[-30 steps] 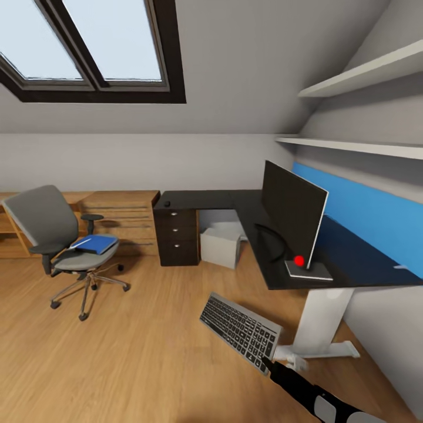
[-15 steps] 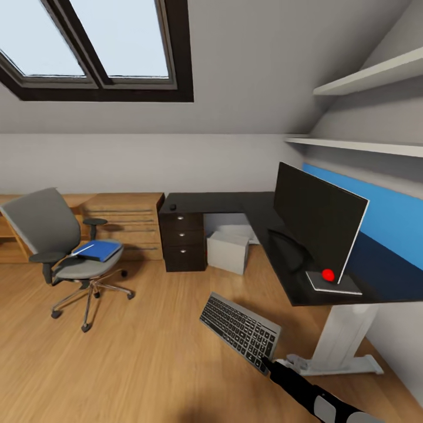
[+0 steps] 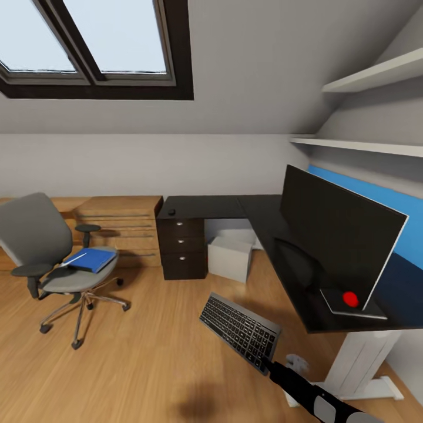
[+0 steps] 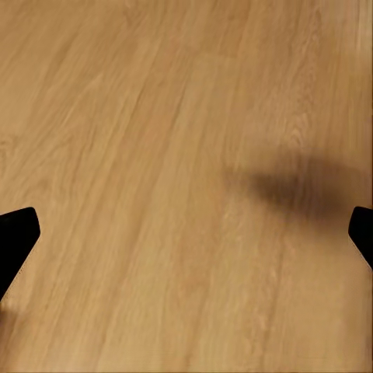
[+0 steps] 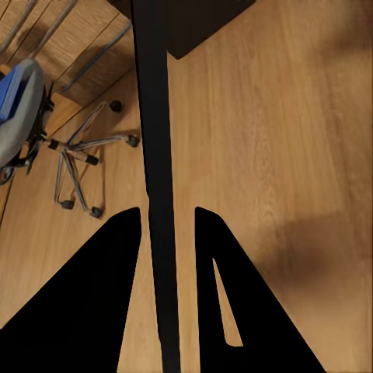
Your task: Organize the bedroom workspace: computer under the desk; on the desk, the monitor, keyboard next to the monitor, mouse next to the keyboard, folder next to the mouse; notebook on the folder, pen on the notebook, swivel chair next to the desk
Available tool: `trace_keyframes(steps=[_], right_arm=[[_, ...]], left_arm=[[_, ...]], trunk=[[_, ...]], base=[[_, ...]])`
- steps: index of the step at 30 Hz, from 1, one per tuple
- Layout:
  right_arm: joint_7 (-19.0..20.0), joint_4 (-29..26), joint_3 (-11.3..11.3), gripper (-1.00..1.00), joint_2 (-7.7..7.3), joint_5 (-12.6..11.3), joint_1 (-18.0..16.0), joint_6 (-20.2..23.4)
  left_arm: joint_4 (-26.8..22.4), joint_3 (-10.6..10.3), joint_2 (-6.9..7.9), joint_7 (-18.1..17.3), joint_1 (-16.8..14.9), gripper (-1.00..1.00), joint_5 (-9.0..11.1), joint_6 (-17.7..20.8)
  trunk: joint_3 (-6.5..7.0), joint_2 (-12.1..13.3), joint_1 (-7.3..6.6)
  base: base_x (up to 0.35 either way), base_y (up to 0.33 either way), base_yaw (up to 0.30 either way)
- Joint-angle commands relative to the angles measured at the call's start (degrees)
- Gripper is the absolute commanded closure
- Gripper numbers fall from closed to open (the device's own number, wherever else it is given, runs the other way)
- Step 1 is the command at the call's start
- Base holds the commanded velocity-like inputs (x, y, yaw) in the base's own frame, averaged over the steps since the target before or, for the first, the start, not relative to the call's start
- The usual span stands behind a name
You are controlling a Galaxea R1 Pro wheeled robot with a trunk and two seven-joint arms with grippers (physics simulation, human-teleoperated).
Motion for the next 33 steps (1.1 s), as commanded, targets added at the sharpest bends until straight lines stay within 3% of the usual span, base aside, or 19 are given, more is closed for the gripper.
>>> trace_keyframes(steps=[1,19,33], right_arm=[[0.2,0.1,-0.7,1.0,-0.01,0.4,-0.1,-0.3],[0.1,0.1,-0.7,1.0,-0.01,0.4,-0.1,-0.3],[0.1,0.1,-0.7,1.0,-0.01,0.4,-0.1,-0.3]], left_arm=[[0.0,-0.1,-0.01,-0.1,-0.1,-1.0,0.5,-0.2],[0.0,-0.2,-0.01,-0.1,0.0,-1.0,0.4,-0.2],[0.0,-0.2,-0.01,-0.1,0.0,-1.0,0.4,-0.2]], trunk=[[-0.06,0.0,0.03],[-0.06,0.0,0.03],[-0.06,0.0,0.03]], base=[[0.263,0.172,0.0],[0.258,0.207,0.0],[0.303,0.1,0.0]])
